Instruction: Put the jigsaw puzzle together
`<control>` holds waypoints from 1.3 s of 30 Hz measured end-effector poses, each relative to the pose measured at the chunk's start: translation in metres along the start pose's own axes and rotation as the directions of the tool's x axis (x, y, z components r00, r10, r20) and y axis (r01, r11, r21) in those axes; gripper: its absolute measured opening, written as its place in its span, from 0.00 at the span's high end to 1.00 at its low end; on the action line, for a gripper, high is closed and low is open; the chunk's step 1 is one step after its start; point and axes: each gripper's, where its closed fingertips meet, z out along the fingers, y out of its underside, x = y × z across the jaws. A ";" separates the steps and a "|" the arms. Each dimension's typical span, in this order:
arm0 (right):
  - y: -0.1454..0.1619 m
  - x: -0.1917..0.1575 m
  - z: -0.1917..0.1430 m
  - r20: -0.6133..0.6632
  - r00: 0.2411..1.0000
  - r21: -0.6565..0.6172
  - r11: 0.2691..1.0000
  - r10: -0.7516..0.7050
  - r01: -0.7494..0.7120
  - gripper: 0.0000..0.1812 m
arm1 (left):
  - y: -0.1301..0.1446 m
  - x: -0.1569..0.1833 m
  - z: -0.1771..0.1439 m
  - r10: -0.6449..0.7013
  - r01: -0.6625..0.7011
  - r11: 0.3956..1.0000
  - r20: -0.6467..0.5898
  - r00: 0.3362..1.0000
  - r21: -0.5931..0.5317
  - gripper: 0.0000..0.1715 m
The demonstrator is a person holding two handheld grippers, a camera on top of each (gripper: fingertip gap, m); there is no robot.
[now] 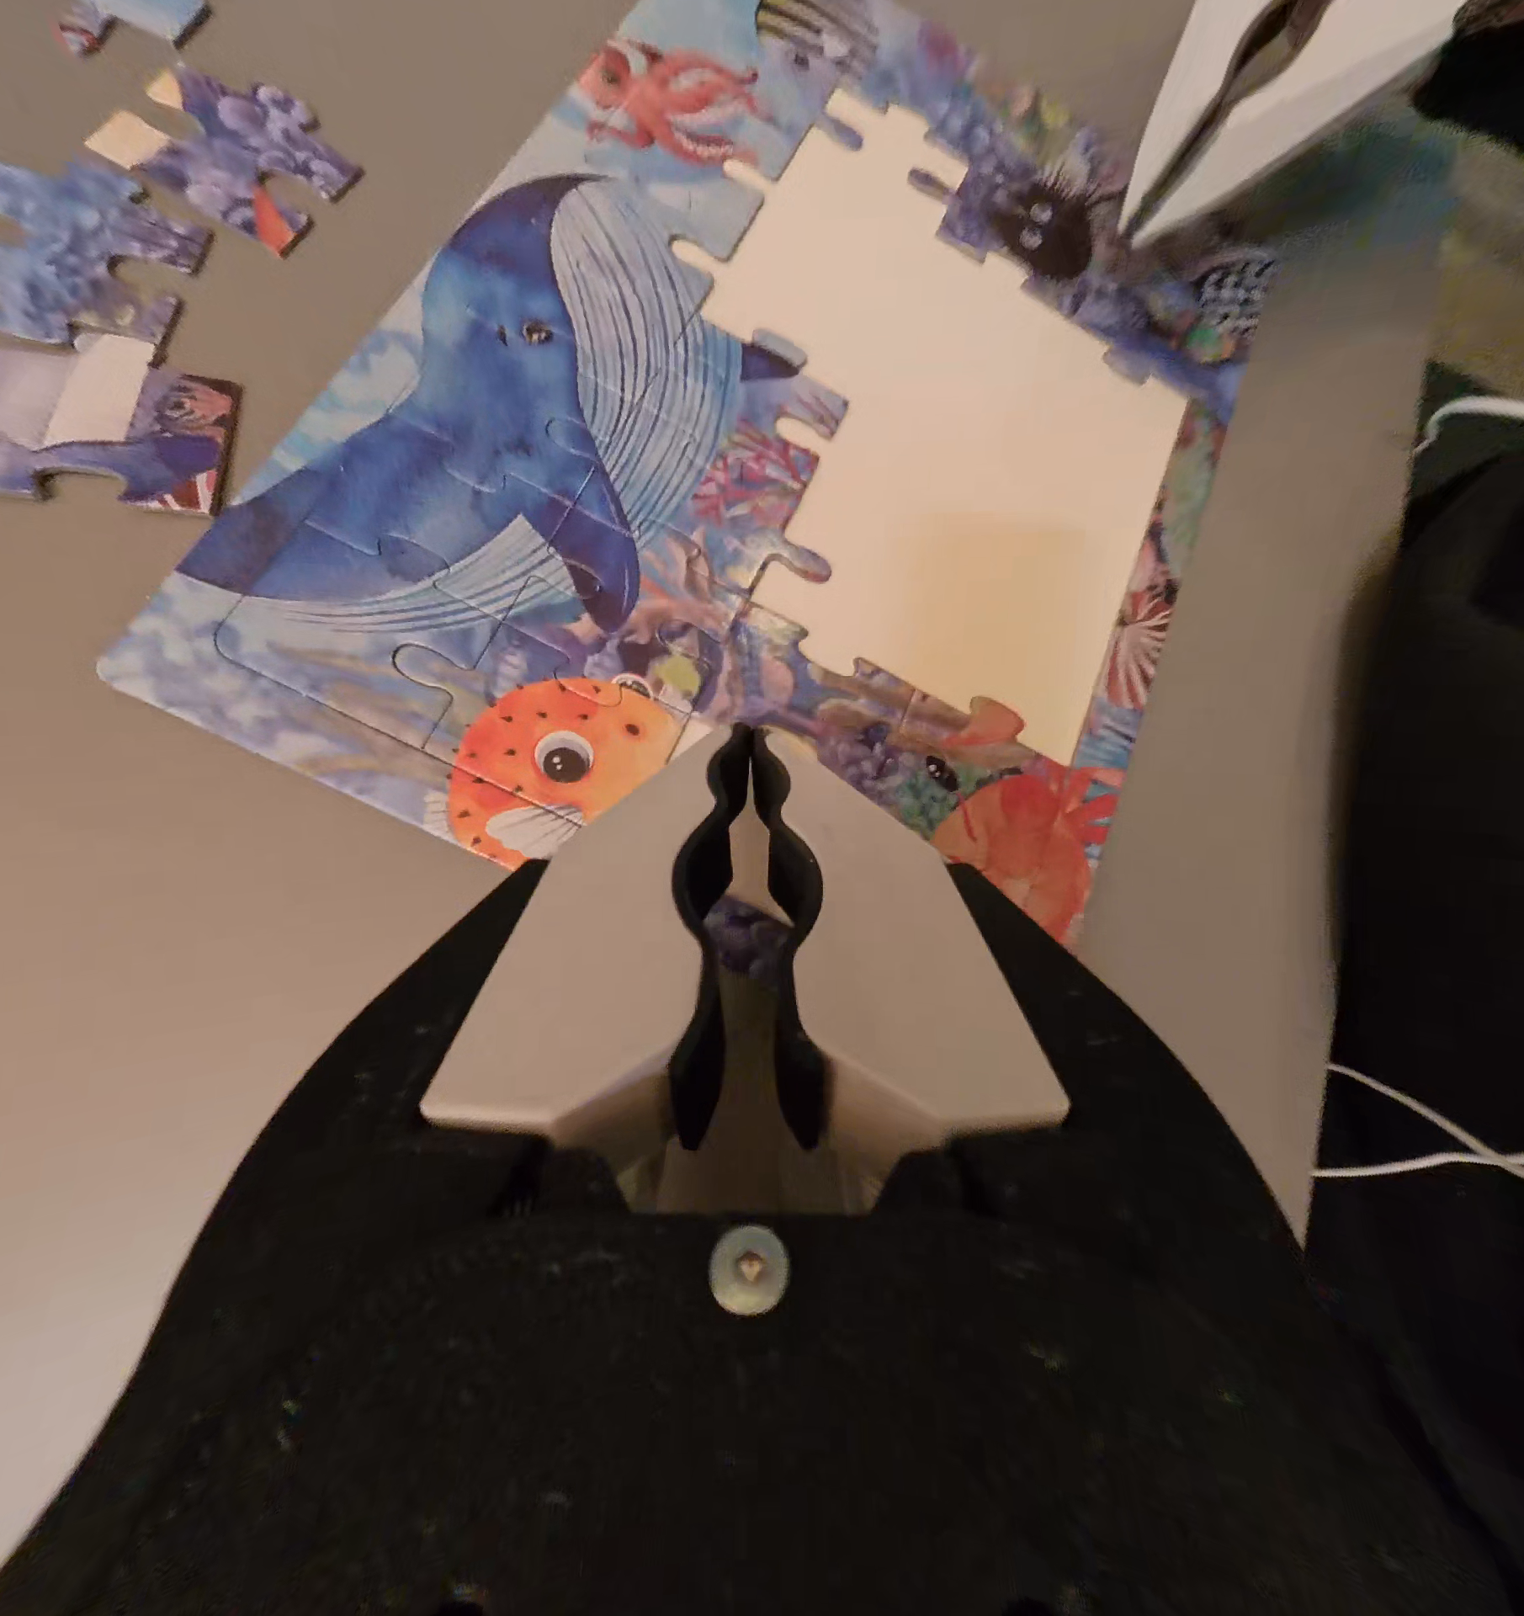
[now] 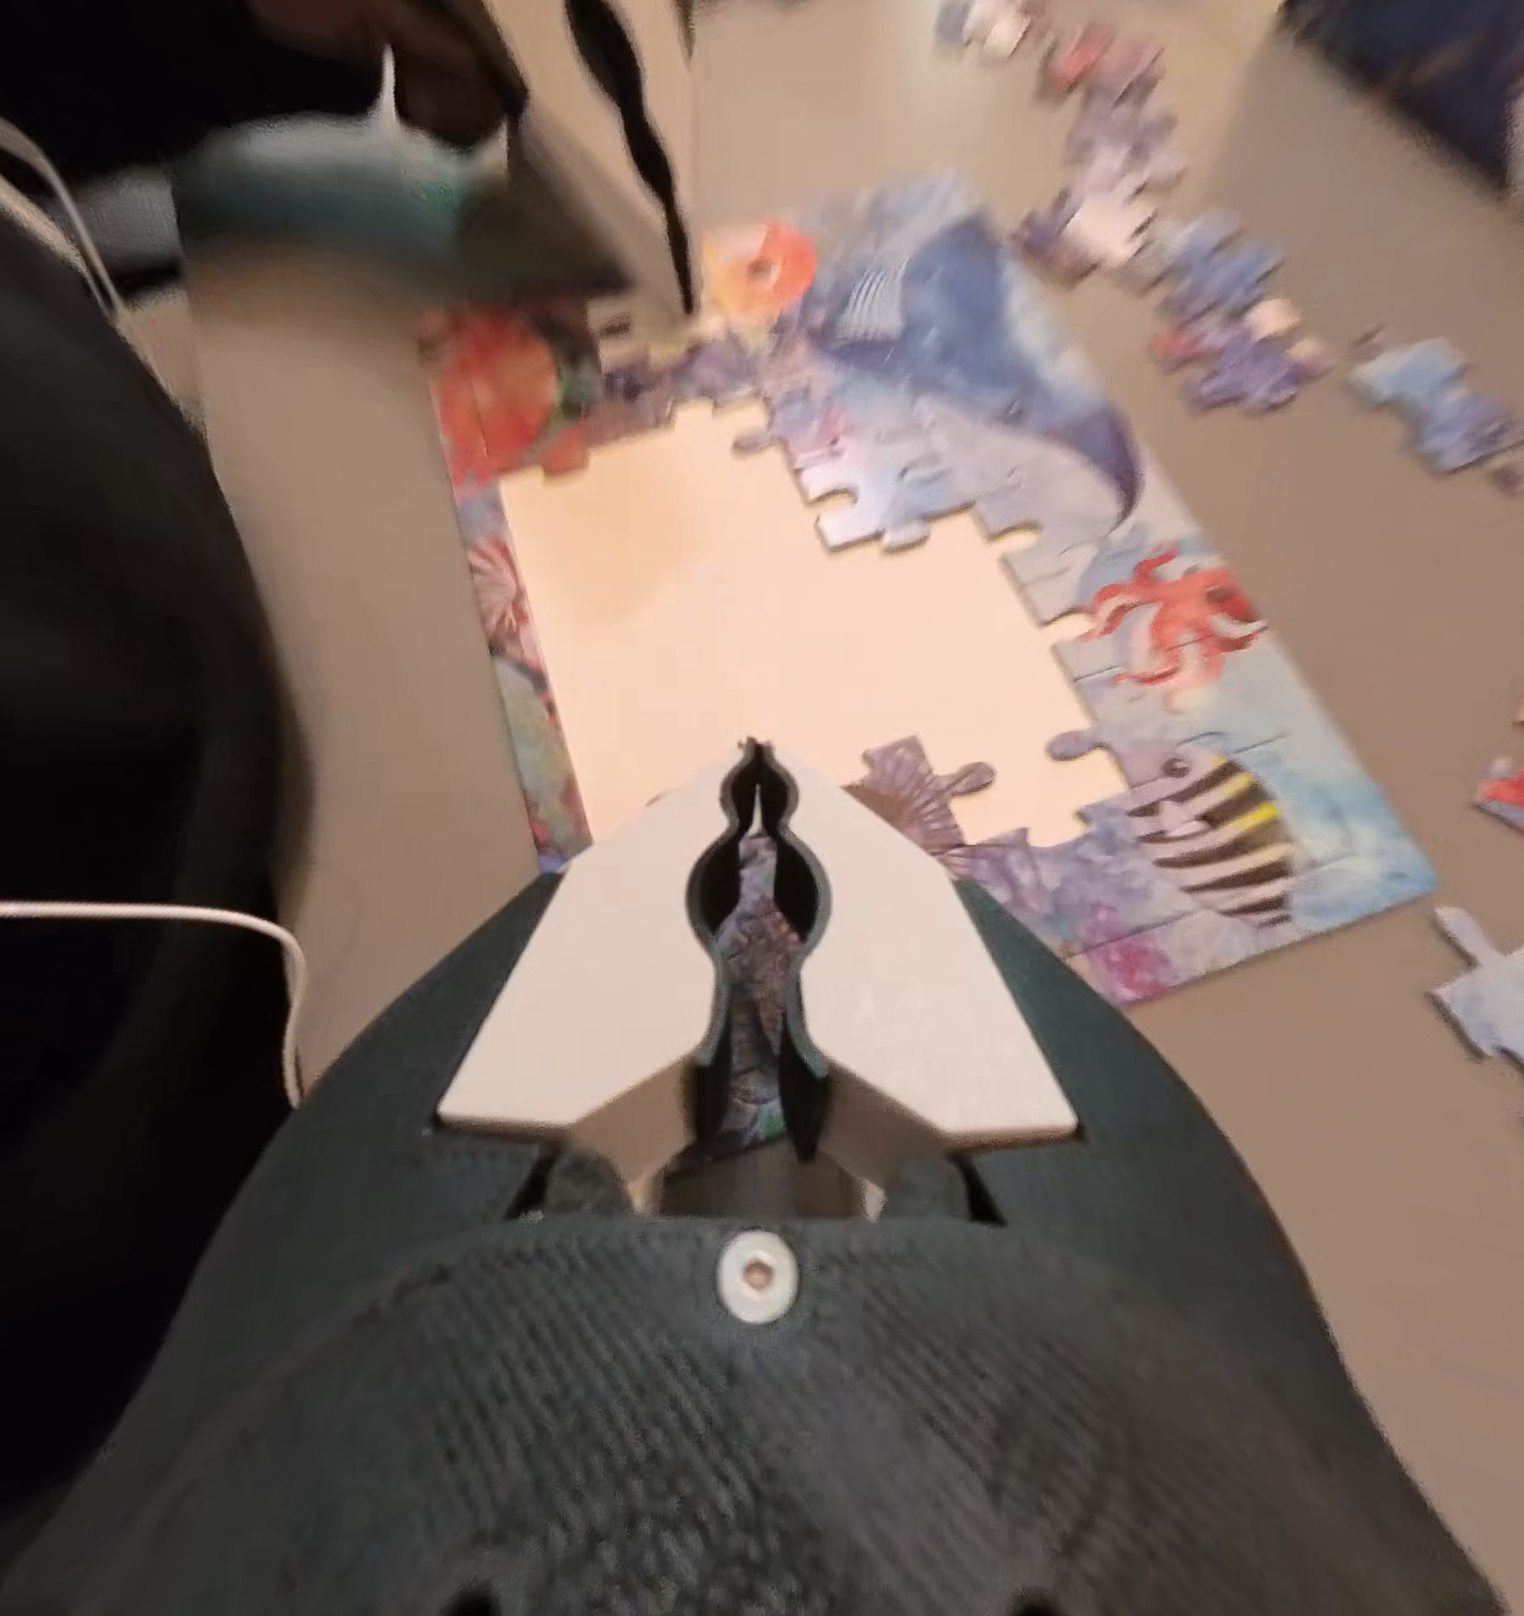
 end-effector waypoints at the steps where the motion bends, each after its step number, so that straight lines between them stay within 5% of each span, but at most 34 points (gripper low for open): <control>1: -0.009 0.004 -0.010 -0.020 1.000 0.057 0.998 0.024 -0.023 1.00 | -0.005 0.002 -0.003 0.001 0.000 1.000 -0.006 1.000 0.020 1.00; 5: -0.013 0.024 -0.041 -0.095 0.990 0.148 0.985 0.106 -0.091 1.00 | -0.025 0.003 -0.013 0.063 -0.067 0.995 0.060 0.996 0.074 1.00; 10: 0.045 0.046 -0.021 -0.247 0.965 -0.089 0.990 0.085 -0.110 1.00 | -0.040 0.005 -0.009 0.107 -0.122 0.986 0.128 0.986 0.112 1.00; 15: 0.000 0.048 -0.059 -0.309 0.935 0.215 0.970 0.174 -0.109 1.00 | -0.045 0.030 -0.012 0.155 -0.171 0.979 0.141 0.978 0.107 1.00; 21: -0.032 0.080 -0.088 -0.410 0.895 0.362 0.932 0.175 -0.017 0.99 | -0.086 0.028 -0.011 0.143 -0.172 0.956 0.133 0.981 0.239 1.00; 27: -0.098 0.180 -0.118 -0.615 0.784 0.438 0.864 0.087 0.248 1.00 | -0.101 -0.063 0.041 0.199 -0.236 0.964 0.264 0.944 0.119 1.00; 30: -0.057 0.246 -0.101 -0.673 0.731 0.349 0.920 0.112 0.180 1.00 | -0.117 -0.082 0.049 0.247 -0.302 0.945 0.334 0.910 0.125 1.00; 33: -0.012 0.256 -0.088 -0.679 0.730 0.213 0.973 0.079 0.093 0.99 | -0.135 -0.102 0.033 0.266 -0.361 0.918 0.424 0.866 0.162 1.00; 39: -0.014 0.265 -0.087 -0.685 0.715 0.263 0.963 0.141 0.062 0.96 | -0.126 -0.112 0.012 0.240 -0.367 0.902 0.443 0.864 0.227 1.00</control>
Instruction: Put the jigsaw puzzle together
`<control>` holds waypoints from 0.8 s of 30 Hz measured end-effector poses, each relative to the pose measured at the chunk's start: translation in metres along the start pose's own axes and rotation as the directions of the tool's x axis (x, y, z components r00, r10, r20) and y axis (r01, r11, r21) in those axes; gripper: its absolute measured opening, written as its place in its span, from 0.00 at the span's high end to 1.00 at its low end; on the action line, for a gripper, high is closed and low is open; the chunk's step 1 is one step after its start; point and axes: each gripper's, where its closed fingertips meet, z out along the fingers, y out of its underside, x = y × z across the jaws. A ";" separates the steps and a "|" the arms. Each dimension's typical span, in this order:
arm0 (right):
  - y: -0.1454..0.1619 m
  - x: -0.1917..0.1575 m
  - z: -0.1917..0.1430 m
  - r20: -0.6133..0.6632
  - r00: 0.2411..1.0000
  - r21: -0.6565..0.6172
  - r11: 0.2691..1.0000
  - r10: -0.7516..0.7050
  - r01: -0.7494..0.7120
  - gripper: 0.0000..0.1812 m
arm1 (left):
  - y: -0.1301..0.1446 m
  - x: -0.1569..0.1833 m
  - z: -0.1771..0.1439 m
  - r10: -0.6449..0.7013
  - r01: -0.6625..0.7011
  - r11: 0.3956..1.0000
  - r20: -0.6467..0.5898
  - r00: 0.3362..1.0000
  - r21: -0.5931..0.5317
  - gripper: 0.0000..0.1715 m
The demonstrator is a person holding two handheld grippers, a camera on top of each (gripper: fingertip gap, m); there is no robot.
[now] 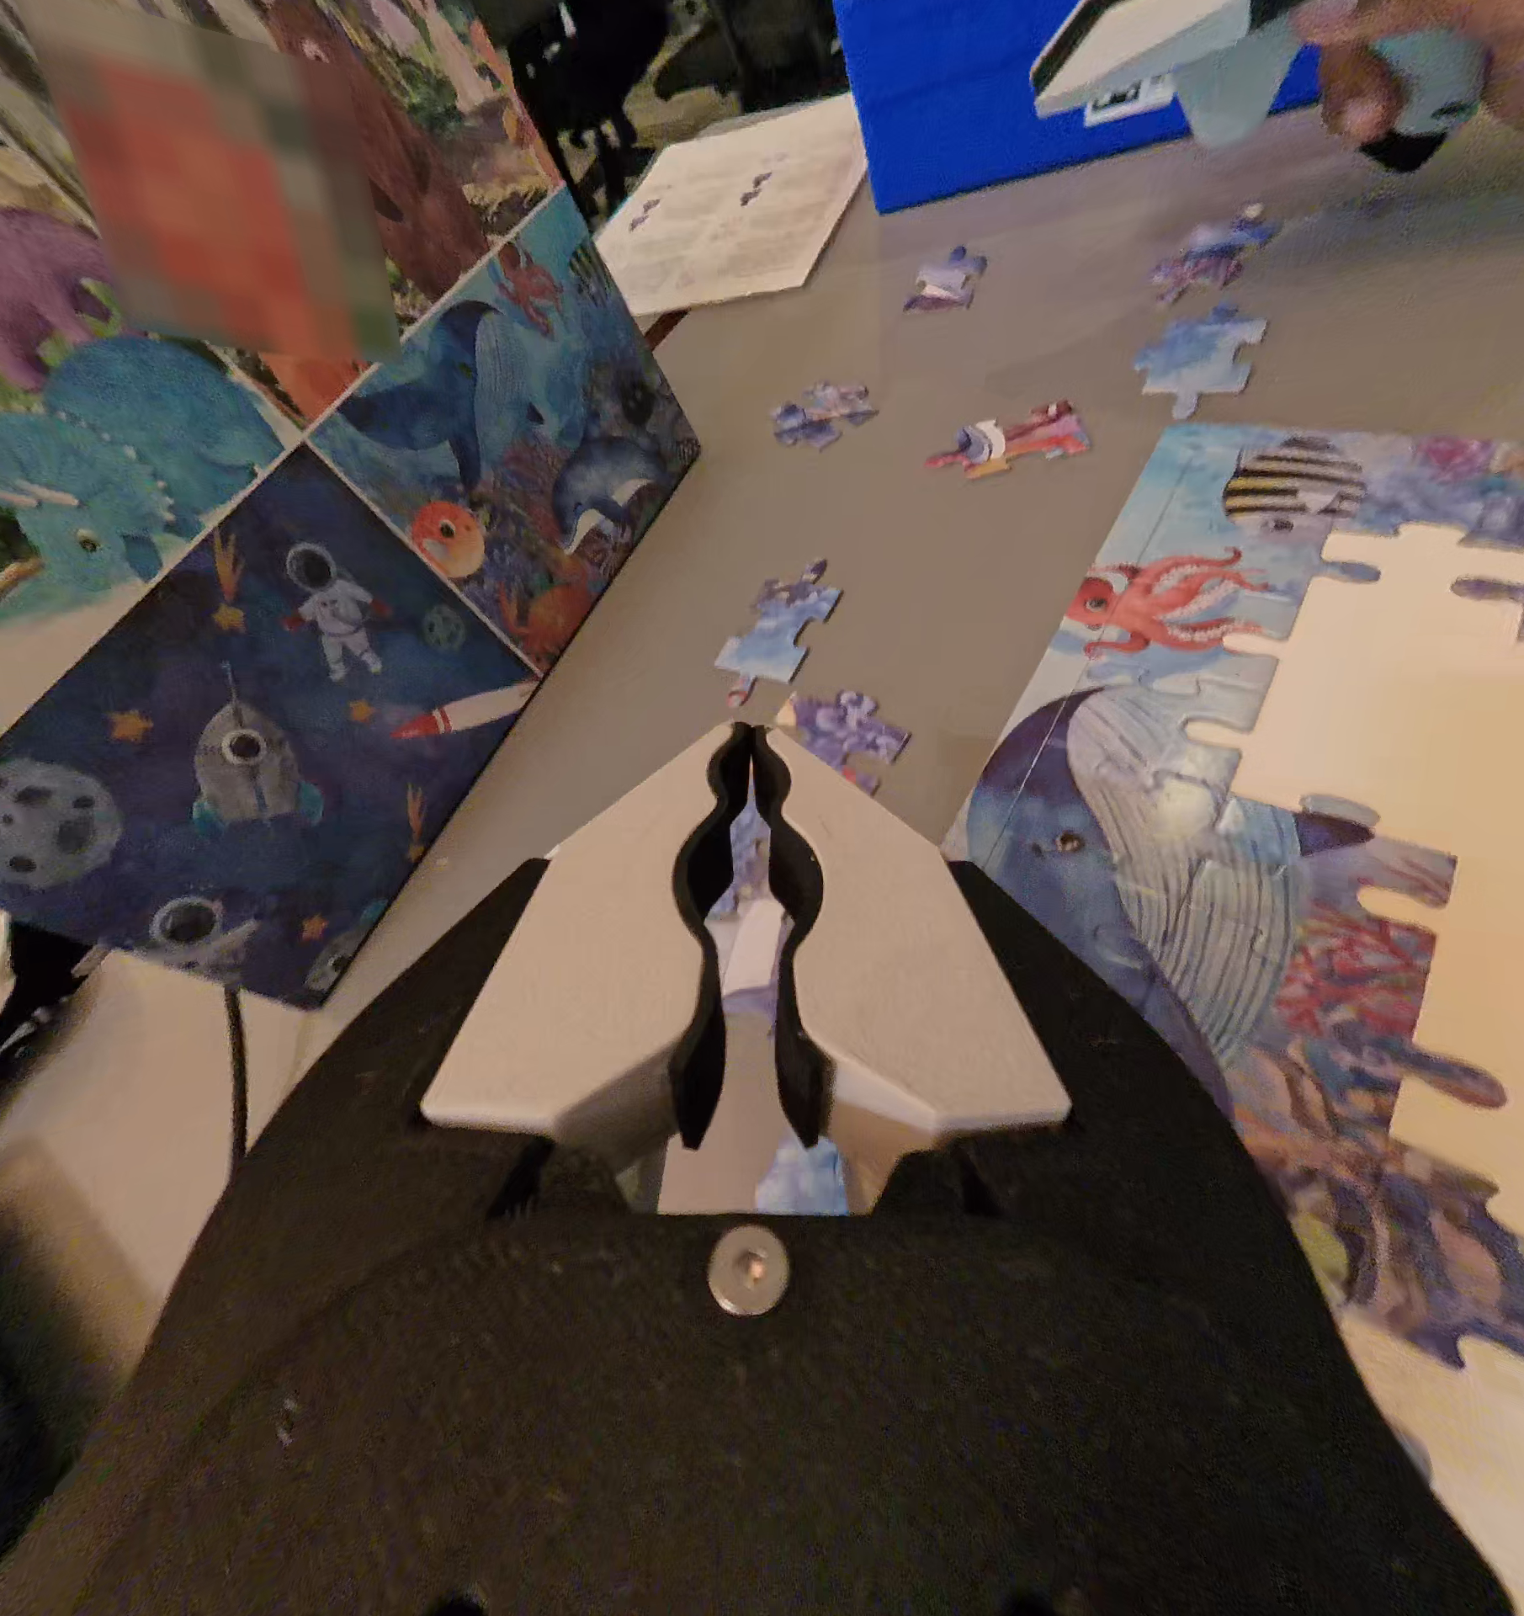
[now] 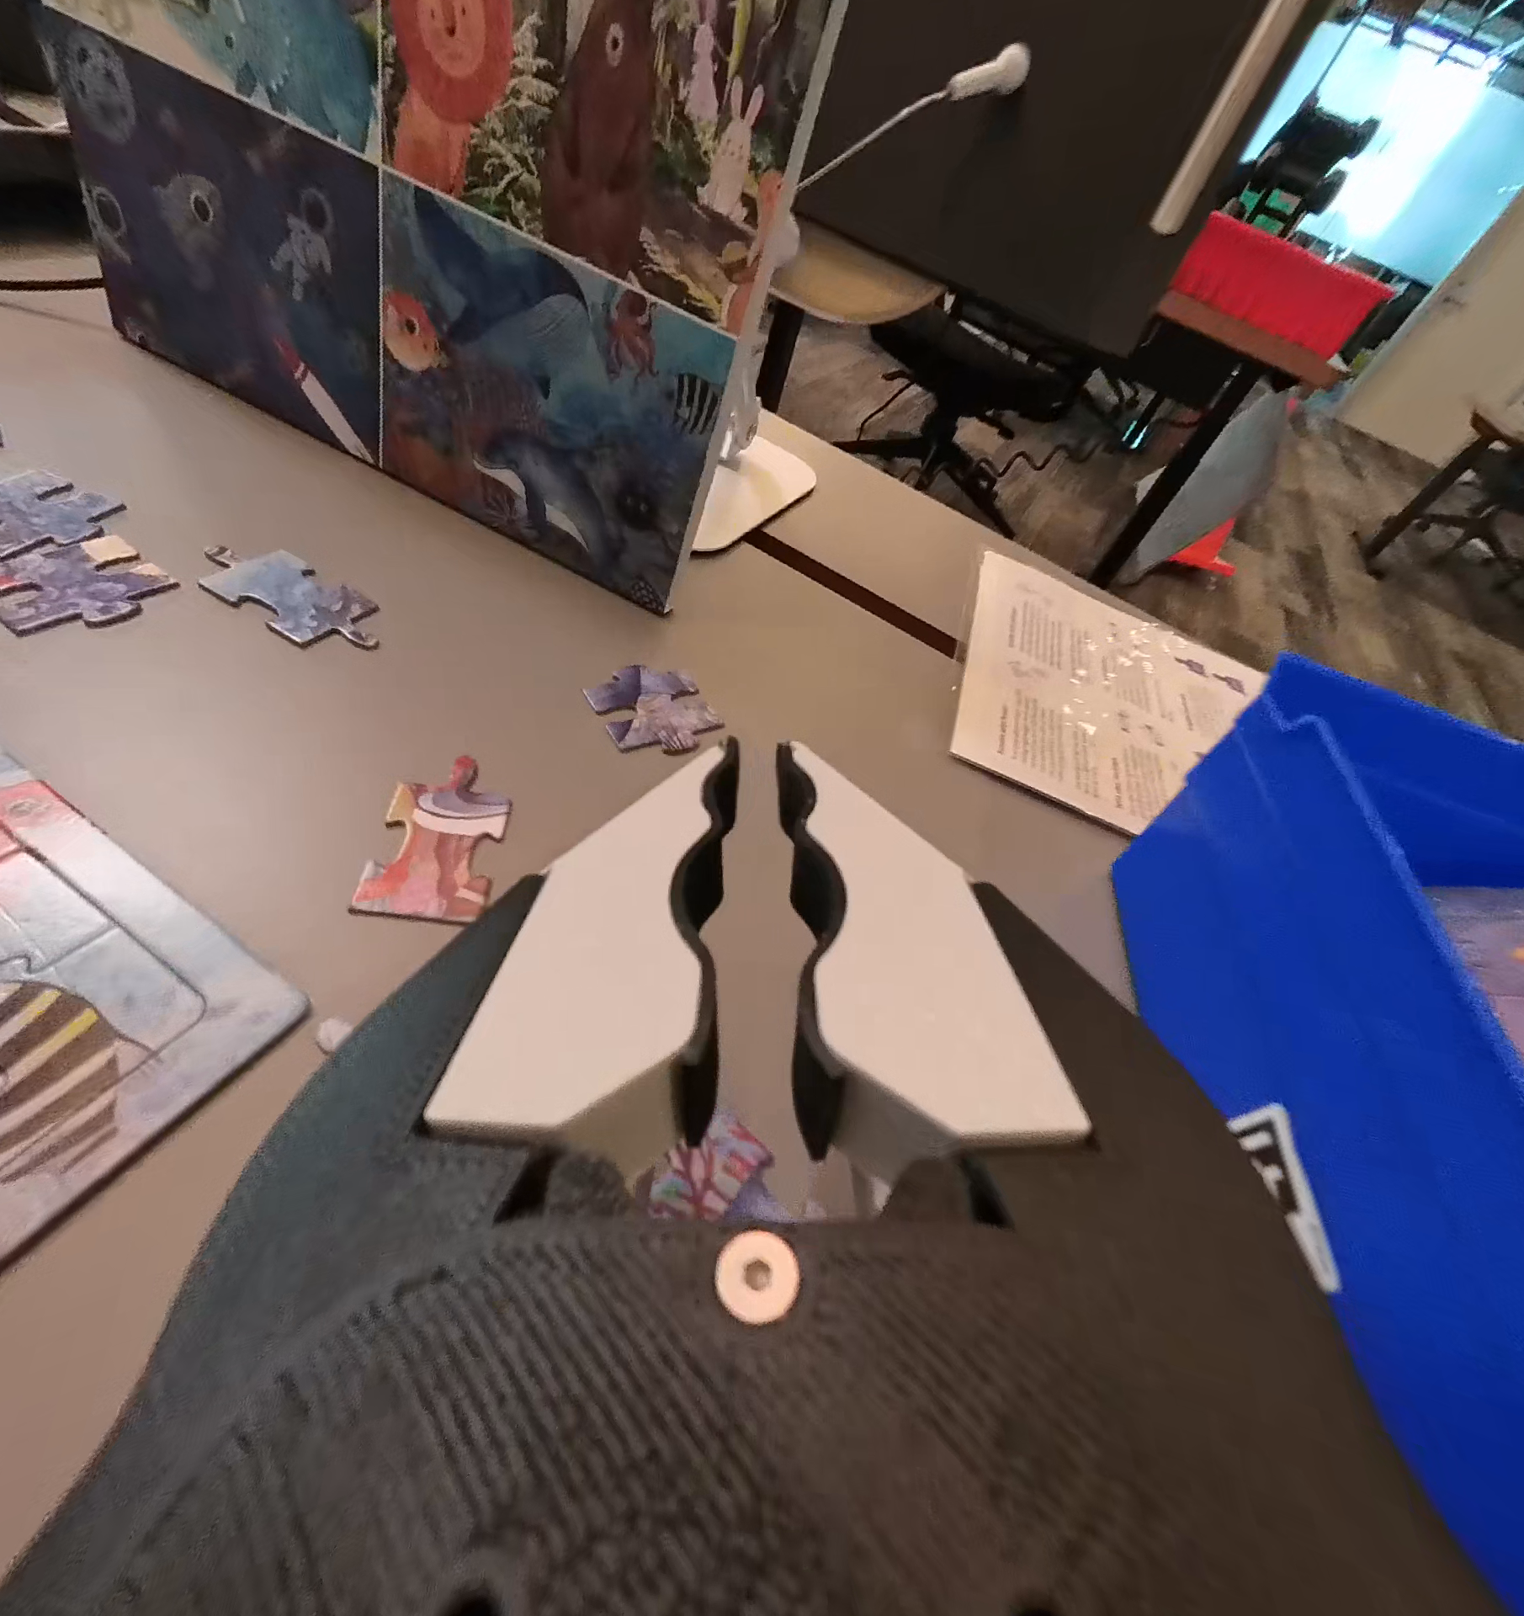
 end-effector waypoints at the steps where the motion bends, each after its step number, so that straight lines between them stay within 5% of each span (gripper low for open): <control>1: 0.001 -0.003 0.004 0.008 1.000 -0.007 1.000 0.002 -0.002 0.96 | 0.004 -0.002 -0.003 0.010 -0.010 1.000 0.016 1.000 -0.008 1.00; 11: 0.046 -0.027 0.042 0.138 0.989 -0.287 0.958 0.056 -0.014 1.00 | 0.017 -0.036 -0.014 -0.151 0.150 0.988 0.071 0.986 0.023 1.00; 18: 0.046 -0.021 0.064 0.196 0.974 -0.313 0.948 0.117 -0.051 1.00 | 0.022 -0.065 -0.032 -0.278 0.265 0.958 0.121 0.953 0.107 1.00; 24: 0.047 -0.026 0.054 0.167 0.986 -0.292 0.955 0.004 0.046 0.93 | 0.024 -0.064 -0.030 -0.335 0.324 0.938 0.081 0.939 0.124 1.00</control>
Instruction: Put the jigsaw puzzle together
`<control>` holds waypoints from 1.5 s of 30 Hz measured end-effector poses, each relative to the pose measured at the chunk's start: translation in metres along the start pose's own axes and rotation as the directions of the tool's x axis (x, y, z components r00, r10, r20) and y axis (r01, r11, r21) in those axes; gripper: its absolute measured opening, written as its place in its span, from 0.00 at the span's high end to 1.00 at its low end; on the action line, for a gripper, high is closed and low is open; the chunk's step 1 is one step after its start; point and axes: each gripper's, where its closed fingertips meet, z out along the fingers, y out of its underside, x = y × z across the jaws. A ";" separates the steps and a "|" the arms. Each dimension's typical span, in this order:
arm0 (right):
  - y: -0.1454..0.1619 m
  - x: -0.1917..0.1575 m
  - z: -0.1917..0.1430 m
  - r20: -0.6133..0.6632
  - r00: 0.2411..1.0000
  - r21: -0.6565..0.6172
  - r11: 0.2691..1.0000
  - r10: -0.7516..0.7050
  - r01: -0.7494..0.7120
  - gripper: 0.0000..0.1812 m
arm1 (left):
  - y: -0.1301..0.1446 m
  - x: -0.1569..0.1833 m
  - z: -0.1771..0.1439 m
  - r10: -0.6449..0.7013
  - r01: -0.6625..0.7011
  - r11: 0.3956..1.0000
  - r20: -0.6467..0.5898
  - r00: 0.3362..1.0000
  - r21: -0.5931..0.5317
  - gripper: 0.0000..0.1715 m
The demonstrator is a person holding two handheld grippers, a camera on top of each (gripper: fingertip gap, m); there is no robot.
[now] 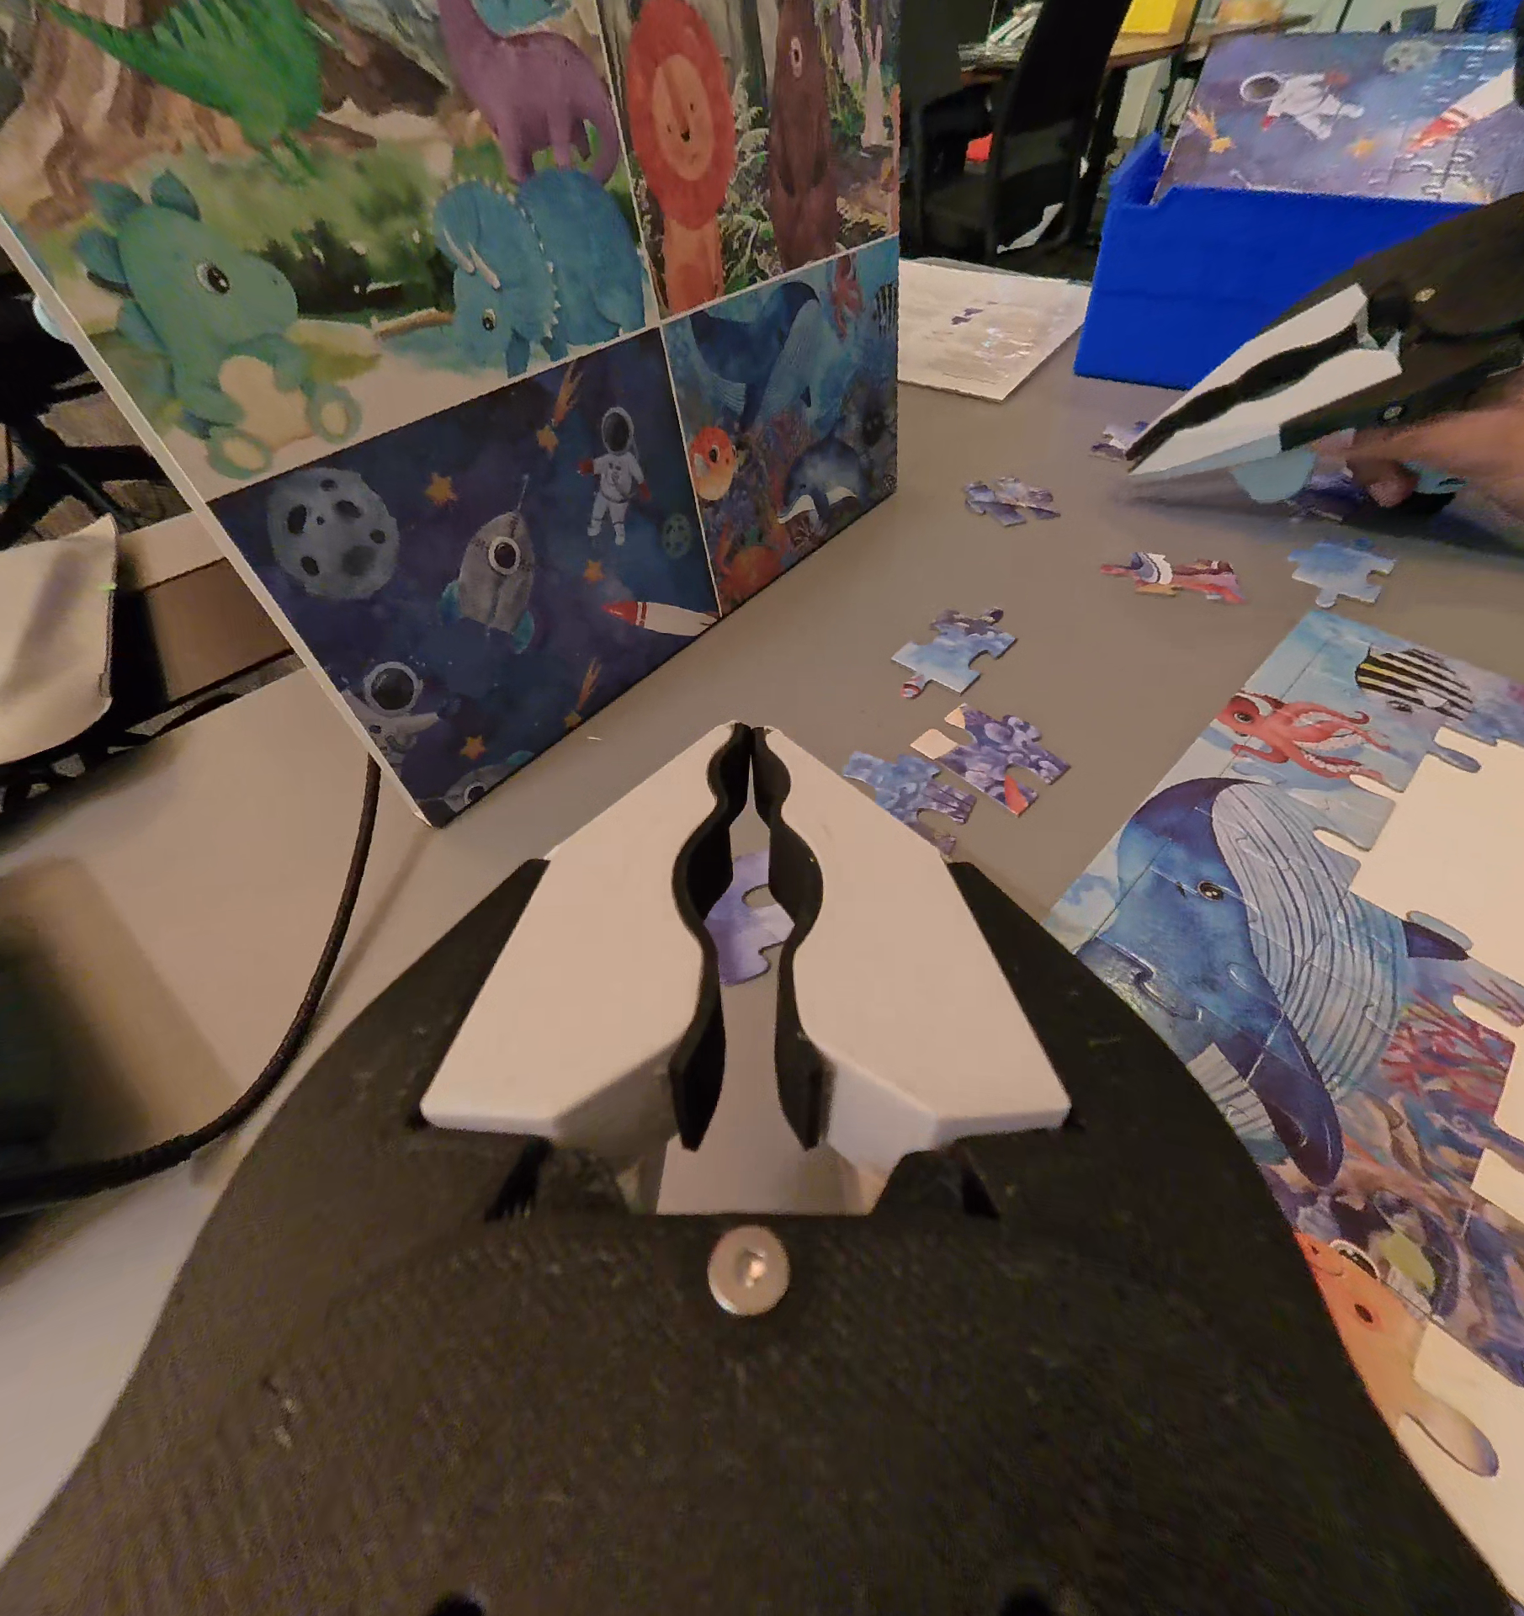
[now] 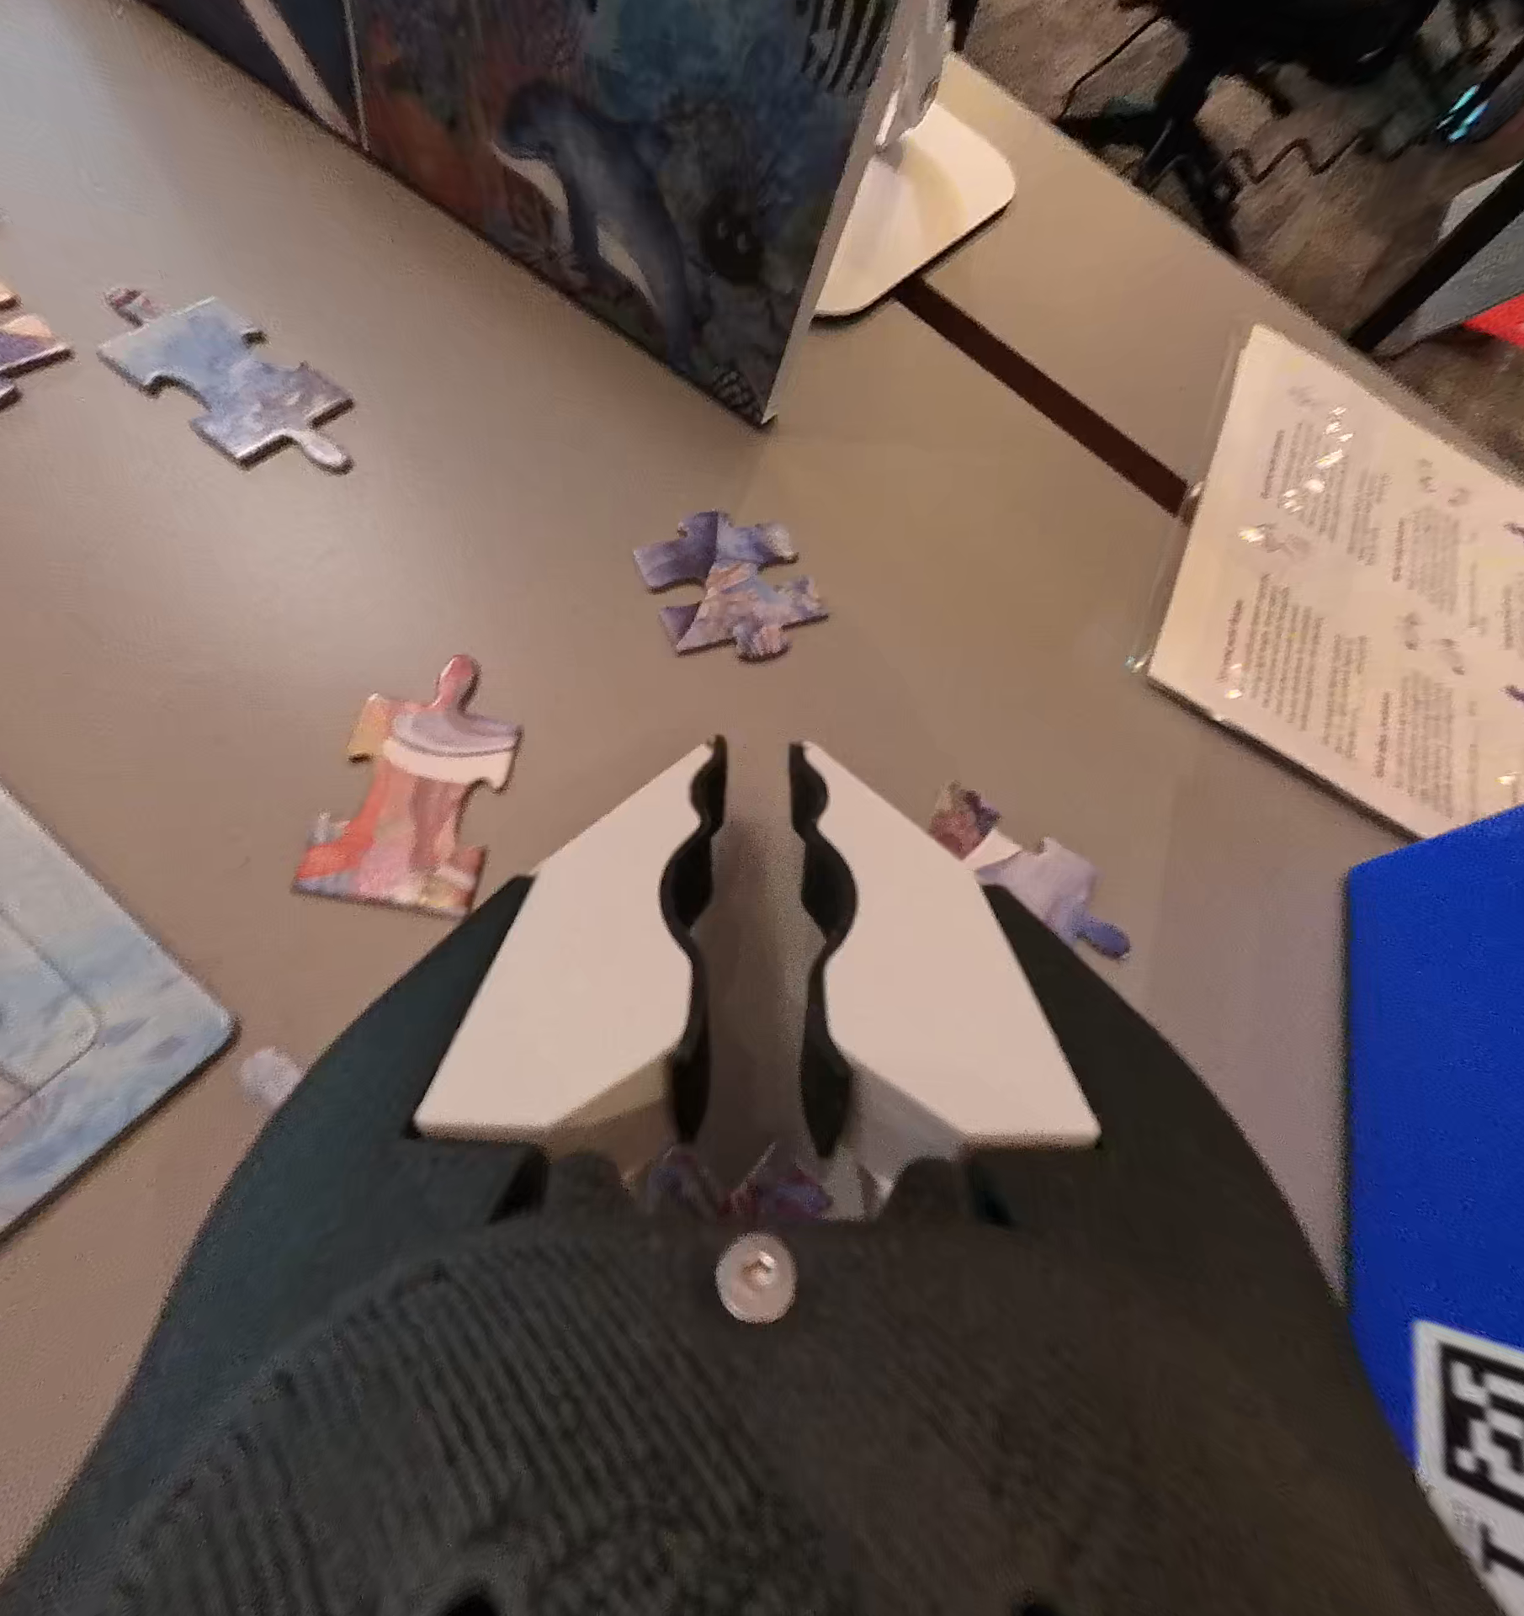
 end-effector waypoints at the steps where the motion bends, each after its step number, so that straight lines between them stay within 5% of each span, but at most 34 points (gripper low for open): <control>1: 0.004 -0.005 -0.002 0.027 1.000 -0.016 1.000 0.004 -0.003 0.90 | 0.000 0.001 0.000 0.000 0.000 1.000 -0.003 1.000 0.001 1.00; 8: 0.002 -0.064 -0.006 0.329 0.934 -0.102 0.989 0.137 -0.109 0.72 | 0.002 0.013 0.008 0.010 -0.010 1.000 -0.041 0.999 -0.018 1.00; 12: 0.004 -0.071 -0.004 0.281 0.959 -0.137 0.991 0.032 0.007 0.73 | 0.003 0.018 0.010 0.023 -0.024 0.999 -0.051 0.998 -0.025 1.00; 16: 0.003 -0.082 -0.007 0.308 0.951 -0.162 0.987 0.033 0.018 0.86 | 0.003 0.018 0.010 0.025 -0.026 0.999 -0.048 0.999 -0.025 1.00; 45: -0.039 -0.080 -0.025 0.310 0.948 0.029 0.996 0.067 -0.080 0.86 | 0.003 0.021 0.011 0.073 -0.074 0.997 -0.034 0.997 -0.034 1.00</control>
